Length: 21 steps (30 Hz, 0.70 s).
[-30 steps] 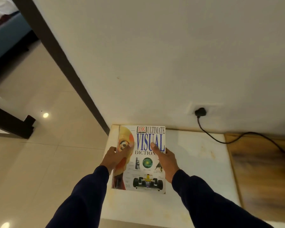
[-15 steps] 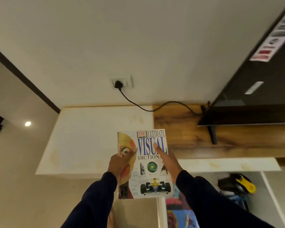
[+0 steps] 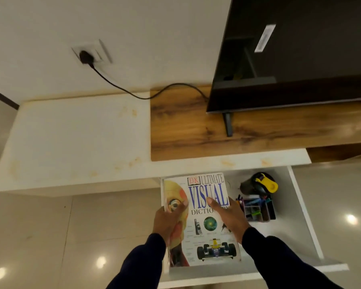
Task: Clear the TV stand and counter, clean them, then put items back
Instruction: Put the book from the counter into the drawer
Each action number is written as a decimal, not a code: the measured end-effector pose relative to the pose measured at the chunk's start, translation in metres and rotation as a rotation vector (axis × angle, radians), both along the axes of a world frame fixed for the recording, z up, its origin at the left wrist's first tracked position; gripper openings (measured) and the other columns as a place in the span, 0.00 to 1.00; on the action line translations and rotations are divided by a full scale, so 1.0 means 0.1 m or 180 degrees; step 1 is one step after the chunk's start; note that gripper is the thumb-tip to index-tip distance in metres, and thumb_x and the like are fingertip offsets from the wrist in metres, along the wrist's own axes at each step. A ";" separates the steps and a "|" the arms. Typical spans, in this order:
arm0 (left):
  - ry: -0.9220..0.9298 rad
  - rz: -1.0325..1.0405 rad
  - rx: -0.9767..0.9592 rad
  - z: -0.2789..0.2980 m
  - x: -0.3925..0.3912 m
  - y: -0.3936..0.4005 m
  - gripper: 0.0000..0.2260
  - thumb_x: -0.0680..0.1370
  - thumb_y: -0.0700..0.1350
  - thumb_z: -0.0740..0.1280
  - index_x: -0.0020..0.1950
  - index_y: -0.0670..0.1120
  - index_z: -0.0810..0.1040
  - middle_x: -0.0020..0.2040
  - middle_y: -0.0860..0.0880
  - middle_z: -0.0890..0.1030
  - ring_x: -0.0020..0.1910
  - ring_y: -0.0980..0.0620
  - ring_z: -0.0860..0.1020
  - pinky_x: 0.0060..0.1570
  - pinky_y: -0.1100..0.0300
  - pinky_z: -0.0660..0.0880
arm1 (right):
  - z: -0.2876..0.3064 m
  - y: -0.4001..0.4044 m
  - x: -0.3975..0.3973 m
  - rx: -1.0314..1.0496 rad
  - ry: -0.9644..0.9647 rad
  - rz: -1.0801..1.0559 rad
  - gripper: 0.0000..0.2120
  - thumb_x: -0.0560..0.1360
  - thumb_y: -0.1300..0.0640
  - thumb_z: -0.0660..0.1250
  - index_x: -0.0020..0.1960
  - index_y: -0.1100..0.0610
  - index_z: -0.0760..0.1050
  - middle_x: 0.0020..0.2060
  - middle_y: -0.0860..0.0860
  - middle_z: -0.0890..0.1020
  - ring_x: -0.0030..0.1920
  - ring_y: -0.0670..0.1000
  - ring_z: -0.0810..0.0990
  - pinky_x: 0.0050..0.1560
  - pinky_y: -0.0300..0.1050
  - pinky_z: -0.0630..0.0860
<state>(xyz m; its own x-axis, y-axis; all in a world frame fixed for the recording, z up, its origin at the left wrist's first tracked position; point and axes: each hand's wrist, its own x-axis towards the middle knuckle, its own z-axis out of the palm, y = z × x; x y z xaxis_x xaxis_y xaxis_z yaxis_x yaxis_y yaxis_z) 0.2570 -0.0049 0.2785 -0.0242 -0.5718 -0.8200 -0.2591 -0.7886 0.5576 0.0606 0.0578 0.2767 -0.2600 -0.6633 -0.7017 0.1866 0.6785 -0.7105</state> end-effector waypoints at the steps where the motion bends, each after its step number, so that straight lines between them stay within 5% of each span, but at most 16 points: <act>1: -0.0053 -0.0080 -0.0020 -0.11 -0.06 0.05 0.18 0.70 0.56 0.78 0.47 0.42 0.83 0.39 0.44 0.87 0.37 0.46 0.83 0.42 0.51 0.82 | -0.11 0.06 -0.05 0.0043 0.0011 -0.0045 0.14 0.74 0.50 0.76 0.58 0.52 0.83 0.48 0.49 0.88 0.50 0.51 0.88 0.56 0.54 0.83; 4: -0.0358 -0.0599 -0.0242 -0.39 -0.19 0.15 0.15 0.73 0.59 0.74 0.44 0.48 0.82 0.38 0.49 0.86 0.36 0.52 0.84 0.42 0.54 0.83 | -0.44 0.18 -0.11 0.0079 -0.0011 -0.0211 0.11 0.75 0.52 0.76 0.56 0.51 0.83 0.47 0.48 0.89 0.49 0.49 0.88 0.50 0.47 0.81; 8: -0.0910 -0.1176 -0.0668 -0.71 -0.26 0.26 0.09 0.75 0.54 0.73 0.48 0.52 0.76 0.43 0.55 0.83 0.37 0.61 0.80 0.32 0.71 0.74 | -0.88 0.21 -0.14 0.0123 -0.0052 -0.0242 0.11 0.74 0.52 0.77 0.56 0.52 0.82 0.47 0.50 0.89 0.48 0.51 0.88 0.53 0.52 0.82; 10: -0.1256 -0.1422 -0.0863 -0.90 -0.25 0.36 0.17 0.76 0.52 0.72 0.60 0.46 0.73 0.55 0.50 0.81 0.49 0.54 0.80 0.45 0.64 0.79 | -1.09 0.17 -0.12 0.0103 -0.0032 -0.0236 0.12 0.73 0.51 0.77 0.55 0.52 0.82 0.46 0.49 0.88 0.48 0.50 0.88 0.53 0.53 0.83; 13: -0.1510 -0.1579 -0.1139 -1.15 -0.30 0.50 0.30 0.77 0.50 0.70 0.74 0.42 0.62 0.71 0.44 0.71 0.69 0.45 0.70 0.68 0.53 0.72 | -1.43 0.09 -0.03 0.0095 -0.0060 -0.0193 0.18 0.71 0.48 0.79 0.57 0.53 0.82 0.49 0.49 0.88 0.51 0.51 0.88 0.57 0.56 0.82; 21: -0.1235 -0.1694 -0.1181 -1.70 -0.20 0.60 0.38 0.77 0.46 0.69 0.80 0.51 0.49 0.76 0.49 0.67 0.74 0.48 0.68 0.70 0.49 0.72 | -2.21 -0.17 0.10 0.0095 0.0059 -0.0232 0.19 0.71 0.47 0.79 0.57 0.54 0.81 0.46 0.49 0.88 0.47 0.50 0.88 0.52 0.53 0.84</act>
<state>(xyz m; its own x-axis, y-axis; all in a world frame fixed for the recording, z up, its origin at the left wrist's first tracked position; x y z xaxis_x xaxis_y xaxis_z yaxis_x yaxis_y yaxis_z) 0.2375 0.0546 0.1085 -0.1231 -0.8038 -0.5820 -0.7843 -0.2806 0.5534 0.0710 0.0406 0.0554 -0.3198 -0.6211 -0.7155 0.2232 0.6845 -0.6940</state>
